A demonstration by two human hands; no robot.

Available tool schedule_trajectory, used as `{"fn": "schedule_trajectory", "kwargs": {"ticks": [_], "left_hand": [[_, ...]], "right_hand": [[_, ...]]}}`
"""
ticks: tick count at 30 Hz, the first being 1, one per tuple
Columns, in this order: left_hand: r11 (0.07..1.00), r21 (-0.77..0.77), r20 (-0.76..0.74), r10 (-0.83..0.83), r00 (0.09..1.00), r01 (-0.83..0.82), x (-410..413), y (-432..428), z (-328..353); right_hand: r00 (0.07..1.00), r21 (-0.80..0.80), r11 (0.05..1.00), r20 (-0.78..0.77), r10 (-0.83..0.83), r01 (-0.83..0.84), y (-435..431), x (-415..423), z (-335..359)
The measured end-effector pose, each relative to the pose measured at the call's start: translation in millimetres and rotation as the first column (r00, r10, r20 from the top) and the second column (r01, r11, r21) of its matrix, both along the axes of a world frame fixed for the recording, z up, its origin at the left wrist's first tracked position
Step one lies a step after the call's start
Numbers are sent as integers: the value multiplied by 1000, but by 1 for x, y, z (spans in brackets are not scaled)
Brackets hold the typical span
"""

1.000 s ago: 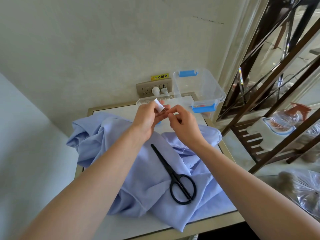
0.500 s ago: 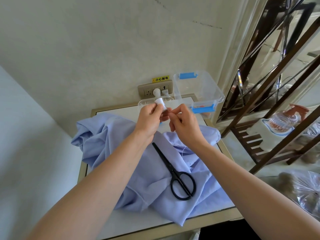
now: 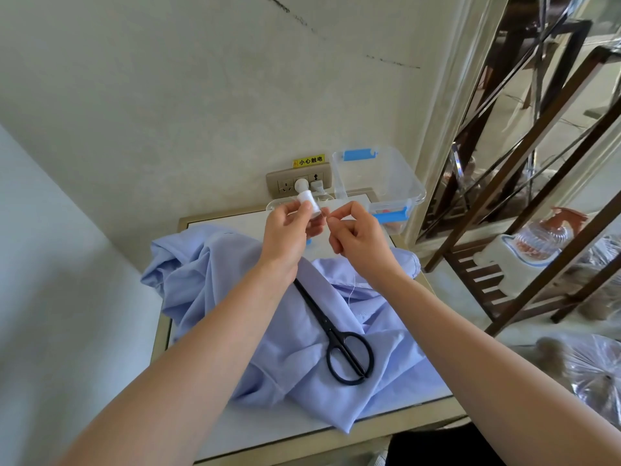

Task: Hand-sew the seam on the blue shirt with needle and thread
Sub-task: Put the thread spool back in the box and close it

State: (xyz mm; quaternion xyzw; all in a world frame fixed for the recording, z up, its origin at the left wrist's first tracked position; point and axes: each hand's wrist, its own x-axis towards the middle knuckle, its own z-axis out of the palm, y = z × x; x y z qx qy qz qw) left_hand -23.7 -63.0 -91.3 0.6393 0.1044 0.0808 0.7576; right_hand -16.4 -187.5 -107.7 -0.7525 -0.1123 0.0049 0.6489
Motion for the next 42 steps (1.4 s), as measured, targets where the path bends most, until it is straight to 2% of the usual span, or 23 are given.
{"fn": "schedule_trajectory", "kwargs": {"ticks": [12, 21, 27, 30, 34, 36, 39, 42], "left_hand": [[999, 17, -9, -29, 1000, 29, 1, 0, -4], [980, 197, 5, -31, 999, 30, 2, 0, -14], [980, 187, 21, -76, 997, 71, 0, 3, -10], [967, 248, 61, -80, 995, 62, 1, 6, -10], [948, 317, 98, -51, 994, 17, 4, 14, -12], [950, 311, 90, -26, 996, -3, 3, 17, -12], [939, 339, 90, 35, 995, -64, 2, 22, -14], [920, 391, 100, -41, 994, -1, 2, 25, -12]], "right_hand": [[1000, -45, 999, 5, 9, -9, -5, 2, 0], [999, -5, 1000, -31, -12, 12, -1, 2, 1], [994, 34, 998, -92, 62, -59, 2, 3, 2], [977, 51, 988, -148, 153, -147, 1, 3, -1], [952, -98, 966, -218, 214, -239, -6, 3, -5], [951, -180, 952, -233, 202, -247, -10, 3, -6], [950, -218, 948, -257, 175, -233, -13, 3, -6], [946, -253, 941, -289, 150, -226, -15, 3, -5]]}}
